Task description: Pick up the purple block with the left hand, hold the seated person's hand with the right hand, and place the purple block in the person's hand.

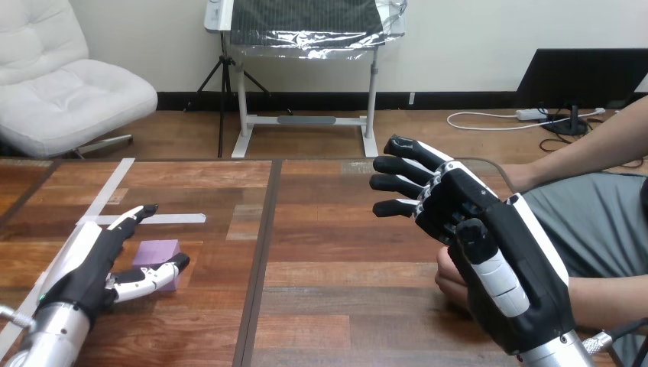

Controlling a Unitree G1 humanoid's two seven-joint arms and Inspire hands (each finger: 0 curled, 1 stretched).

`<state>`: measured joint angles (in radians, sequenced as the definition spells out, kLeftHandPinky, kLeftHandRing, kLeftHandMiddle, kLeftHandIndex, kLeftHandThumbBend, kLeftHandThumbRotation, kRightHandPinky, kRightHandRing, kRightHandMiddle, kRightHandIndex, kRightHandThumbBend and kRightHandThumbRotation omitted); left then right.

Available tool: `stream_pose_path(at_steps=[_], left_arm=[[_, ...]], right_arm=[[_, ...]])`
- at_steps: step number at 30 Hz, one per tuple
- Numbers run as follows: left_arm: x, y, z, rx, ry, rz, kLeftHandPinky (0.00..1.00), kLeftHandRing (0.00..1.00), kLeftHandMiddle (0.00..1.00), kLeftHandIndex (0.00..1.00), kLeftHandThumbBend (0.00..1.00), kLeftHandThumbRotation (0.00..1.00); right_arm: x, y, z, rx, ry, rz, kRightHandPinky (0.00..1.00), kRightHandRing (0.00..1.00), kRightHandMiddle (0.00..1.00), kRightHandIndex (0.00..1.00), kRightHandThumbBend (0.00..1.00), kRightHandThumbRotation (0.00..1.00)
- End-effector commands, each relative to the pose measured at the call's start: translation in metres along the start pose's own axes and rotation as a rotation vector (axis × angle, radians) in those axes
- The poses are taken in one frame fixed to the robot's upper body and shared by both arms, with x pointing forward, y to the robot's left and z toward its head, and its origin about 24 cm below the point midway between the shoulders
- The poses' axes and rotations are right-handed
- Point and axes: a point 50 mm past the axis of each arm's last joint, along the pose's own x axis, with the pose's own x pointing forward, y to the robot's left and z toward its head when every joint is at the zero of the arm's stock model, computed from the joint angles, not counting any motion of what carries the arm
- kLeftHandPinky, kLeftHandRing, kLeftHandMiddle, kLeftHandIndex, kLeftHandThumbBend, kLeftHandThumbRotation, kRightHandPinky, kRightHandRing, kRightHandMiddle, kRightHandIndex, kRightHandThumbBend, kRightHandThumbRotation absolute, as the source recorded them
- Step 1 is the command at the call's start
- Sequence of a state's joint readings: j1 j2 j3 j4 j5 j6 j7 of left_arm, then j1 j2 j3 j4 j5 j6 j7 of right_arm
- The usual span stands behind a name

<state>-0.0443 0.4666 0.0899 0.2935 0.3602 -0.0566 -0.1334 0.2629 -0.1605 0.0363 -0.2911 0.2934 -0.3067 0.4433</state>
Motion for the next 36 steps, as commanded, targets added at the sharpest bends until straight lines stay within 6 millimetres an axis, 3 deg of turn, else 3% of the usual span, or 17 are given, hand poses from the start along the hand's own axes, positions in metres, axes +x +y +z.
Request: stream_pose_path(at_steps=[1,18,36], left_arm=[[0.015,0.017,0.02,0.043,-0.06,0.052,1.0,0.96,0.97,0.92,0.57,0.31],[0.021,0.018,0.024,0.078,-0.041,0.051,1.0,0.98,1.0,0.94,0.59,0.36],[0.029,0.018,0.028,0.182,-0.023,0.024,1.0,0.97,0.98,0.95,0.62,0.33]], right_arm=[[0.011,-0.003,0.01,-0.036,-0.068,0.012,0.71,0.8,0.82,0.84,0.92,0.79],[0.01,-0.003,0.01,-0.039,-0.066,0.009,0.72,0.8,0.82,0.84,0.92,0.79],[0.011,-0.003,0.011,-0.041,-0.071,0.01,0.71,0.8,0.82,0.84,0.93,0.79]])
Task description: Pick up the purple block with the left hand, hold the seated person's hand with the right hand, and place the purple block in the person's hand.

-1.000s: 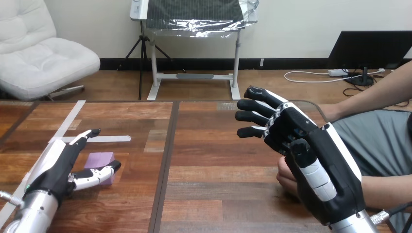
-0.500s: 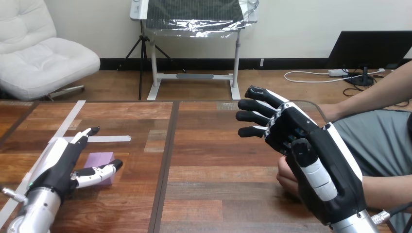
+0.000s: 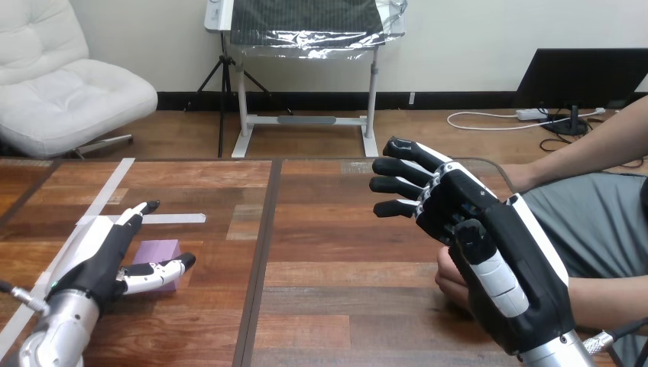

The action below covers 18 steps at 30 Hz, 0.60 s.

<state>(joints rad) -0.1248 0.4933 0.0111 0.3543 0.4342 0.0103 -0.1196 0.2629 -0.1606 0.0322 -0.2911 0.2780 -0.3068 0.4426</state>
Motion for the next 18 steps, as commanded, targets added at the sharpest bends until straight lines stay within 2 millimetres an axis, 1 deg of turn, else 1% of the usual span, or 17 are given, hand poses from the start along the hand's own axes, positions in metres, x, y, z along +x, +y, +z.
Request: stream_pose_path(at_steps=[1,18], left_arm=[[0.0125,0.0231,0.0211,0.079,-0.062,0.057,1.0,0.97,0.98,0.95,0.62,0.33],[0.0201,0.0247,0.0264,0.261,-0.063,0.009,0.99,0.94,0.94,0.93,0.67,0.34]], right_arm=[[0.0115,-0.0031,0.0107,-0.025,-0.079,0.009,0.71,0.8,0.81,0.84,0.93,0.79],[0.0119,-0.0037,0.0118,-0.031,-0.084,0.014,0.71,0.8,0.82,0.84,0.94,0.79]])
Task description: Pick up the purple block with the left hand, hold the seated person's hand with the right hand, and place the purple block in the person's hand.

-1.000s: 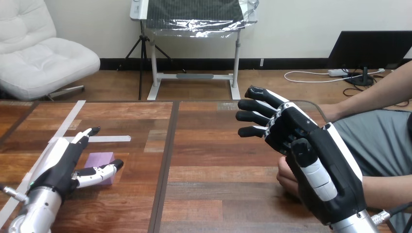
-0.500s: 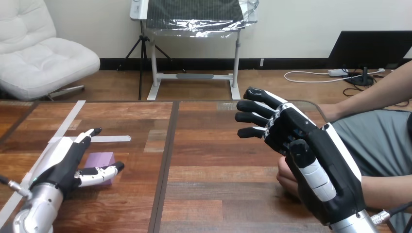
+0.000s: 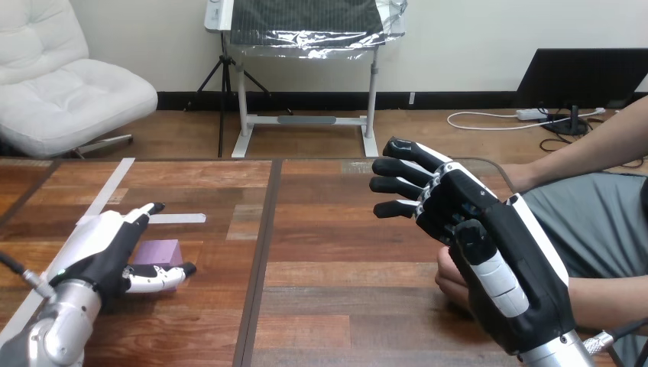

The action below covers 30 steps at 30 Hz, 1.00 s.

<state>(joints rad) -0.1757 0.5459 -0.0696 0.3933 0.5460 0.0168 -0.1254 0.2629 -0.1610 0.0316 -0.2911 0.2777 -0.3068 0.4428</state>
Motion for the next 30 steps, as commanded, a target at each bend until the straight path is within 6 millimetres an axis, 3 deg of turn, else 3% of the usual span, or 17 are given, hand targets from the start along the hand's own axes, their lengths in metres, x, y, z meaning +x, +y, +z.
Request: stream_pose_path(at_steps=[1,13,30], left_arm=[[0.011,0.026,0.017,0.075,-0.059,0.051,0.98,0.93,0.94,0.93,0.67,0.33],[0.017,0.029,0.021,0.139,-0.061,0.022,0.93,0.89,0.89,0.89,0.75,0.27],[0.024,0.034,0.027,0.196,-0.064,-0.016,0.9,0.86,0.86,0.86,0.78,0.23]], right_arm=[[0.012,-0.004,0.012,-0.031,-0.086,0.014,0.71,0.8,0.82,0.84,0.94,0.79],[0.012,-0.004,0.012,-0.025,-0.088,0.017,0.71,0.81,0.82,0.84,0.95,0.79],[0.012,-0.003,0.012,-0.022,-0.094,0.016,0.71,0.8,0.81,0.84,0.94,0.78]])
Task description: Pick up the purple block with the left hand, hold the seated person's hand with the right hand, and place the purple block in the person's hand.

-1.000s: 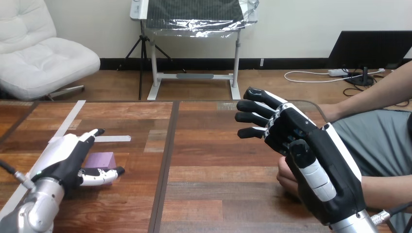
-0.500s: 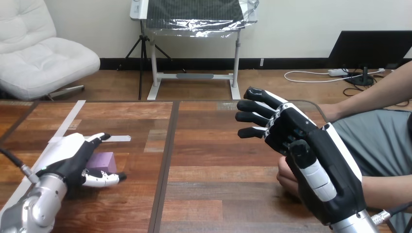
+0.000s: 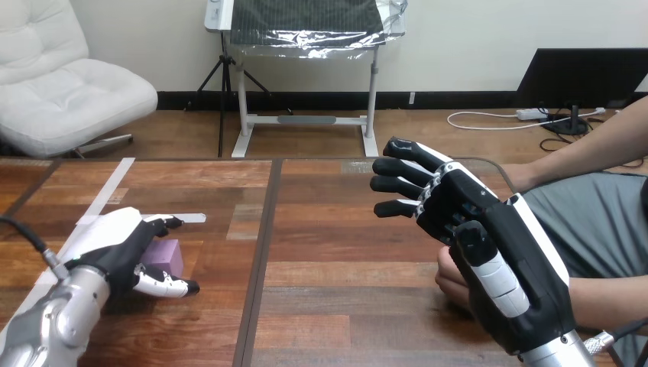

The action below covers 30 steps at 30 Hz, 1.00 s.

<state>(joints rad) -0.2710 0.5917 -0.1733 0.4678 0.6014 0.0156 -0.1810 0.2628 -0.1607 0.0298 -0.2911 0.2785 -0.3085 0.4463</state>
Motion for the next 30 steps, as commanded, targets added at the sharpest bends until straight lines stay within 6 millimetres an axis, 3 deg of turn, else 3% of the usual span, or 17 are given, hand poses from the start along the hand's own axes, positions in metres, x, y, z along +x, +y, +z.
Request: stream_pose_path(at_steps=[1,14,23,30], left_arm=[[0.0078,0.0328,0.0129,0.056,-0.044,0.073,0.89,0.85,0.85,0.85,0.79,0.22],[0.0118,0.0333,0.0159,0.074,-0.035,0.062,0.86,0.82,0.82,0.8,0.8,0.18],[0.0156,0.0325,0.0169,0.099,-0.003,0.055,0.82,0.8,0.8,0.78,0.79,0.07],[0.0176,0.0315,0.0176,0.108,0.019,0.05,0.66,0.77,0.78,0.75,0.74,0.01]], right_arm=[[0.0123,-0.0029,0.0118,-0.022,-0.092,0.014,0.71,0.8,0.81,0.84,0.94,0.78],[0.0118,-0.0034,0.0118,-0.019,-0.094,0.014,0.71,0.8,0.81,0.83,0.94,0.78],[0.012,-0.0035,0.0122,-0.025,-0.1,0.018,0.71,0.8,0.82,0.84,0.93,0.78],[0.0121,-0.0039,0.0122,-0.027,-0.102,0.02,0.72,0.8,0.82,0.84,0.92,0.79]])
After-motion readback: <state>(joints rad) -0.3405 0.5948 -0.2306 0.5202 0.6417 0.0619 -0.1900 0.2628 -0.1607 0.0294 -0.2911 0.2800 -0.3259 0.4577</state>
